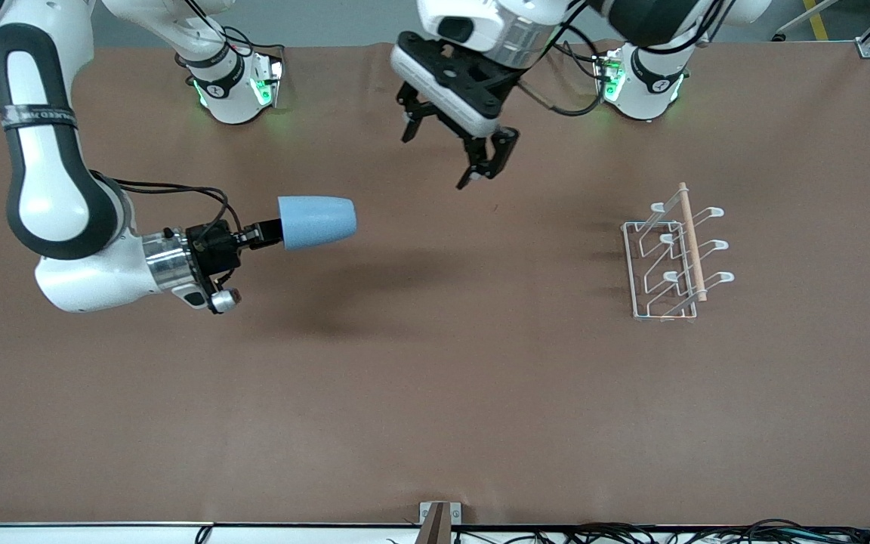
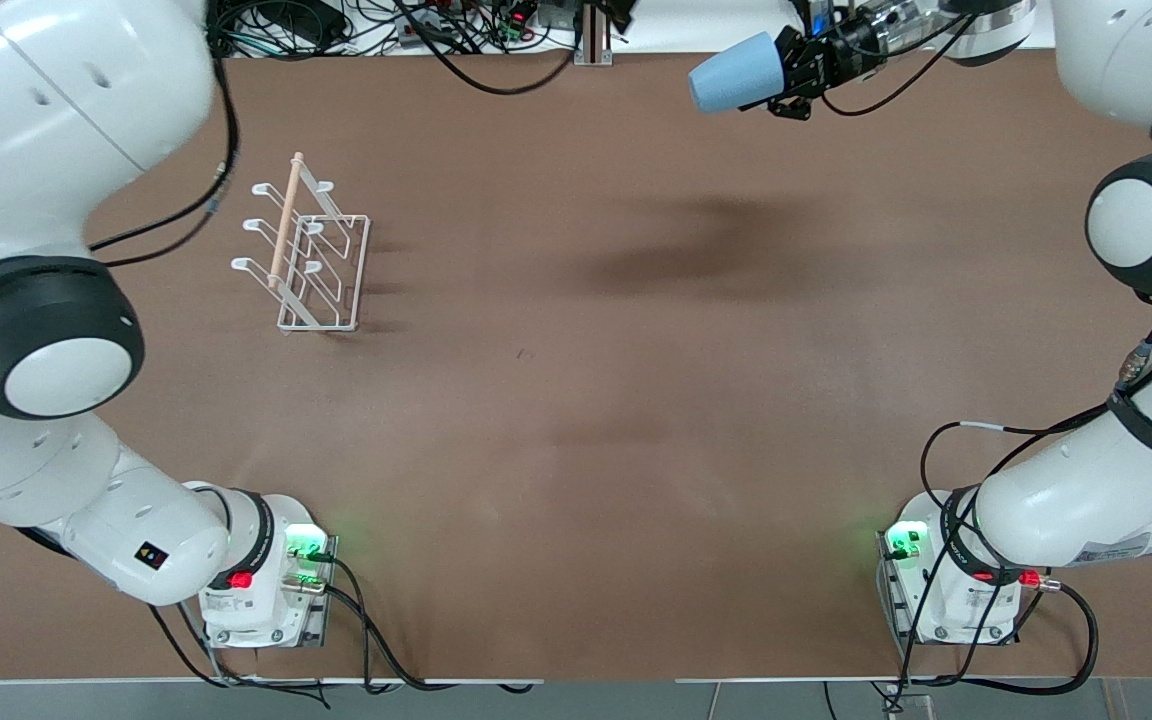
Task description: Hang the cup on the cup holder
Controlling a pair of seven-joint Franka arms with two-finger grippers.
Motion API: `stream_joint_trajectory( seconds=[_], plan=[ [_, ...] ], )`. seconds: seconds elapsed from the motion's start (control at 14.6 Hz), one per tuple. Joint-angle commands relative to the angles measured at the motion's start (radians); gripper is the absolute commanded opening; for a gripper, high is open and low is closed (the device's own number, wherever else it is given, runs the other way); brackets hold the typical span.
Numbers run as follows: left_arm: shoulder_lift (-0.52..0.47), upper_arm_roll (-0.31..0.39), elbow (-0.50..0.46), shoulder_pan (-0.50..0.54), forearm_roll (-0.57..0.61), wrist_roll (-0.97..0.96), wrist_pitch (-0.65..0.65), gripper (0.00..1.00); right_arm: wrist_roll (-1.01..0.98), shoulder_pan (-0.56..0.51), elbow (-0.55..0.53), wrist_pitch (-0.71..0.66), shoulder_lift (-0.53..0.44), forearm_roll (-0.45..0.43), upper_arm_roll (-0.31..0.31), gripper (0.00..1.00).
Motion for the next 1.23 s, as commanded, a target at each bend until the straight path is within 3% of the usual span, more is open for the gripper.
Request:
stream_joint_trajectory(
  seconds=[0.0,0.34,0.62,1.16],
  plan=[
    [0.063,0.006,0.044,-0.051,-0.001,0.007,0.062,1.00,-0.009,0.029,0.009,-0.007,0.012,0.031,-0.007,0.01],
    [0.171,0.018,0.052,-0.119,0.005,0.015,0.190,1.00,-0.006,0.051,0.009,-0.011,0.026,0.063,-0.007,0.01],
    [0.238,0.020,0.107,-0.145,0.051,0.043,0.191,1.00,-0.007,0.062,0.009,-0.014,0.034,0.071,-0.006,0.01],
    [0.297,0.020,0.107,-0.154,0.094,0.223,0.229,1.00,-0.007,0.063,0.009,-0.016,0.034,0.071,-0.007,0.04]
  ],
)
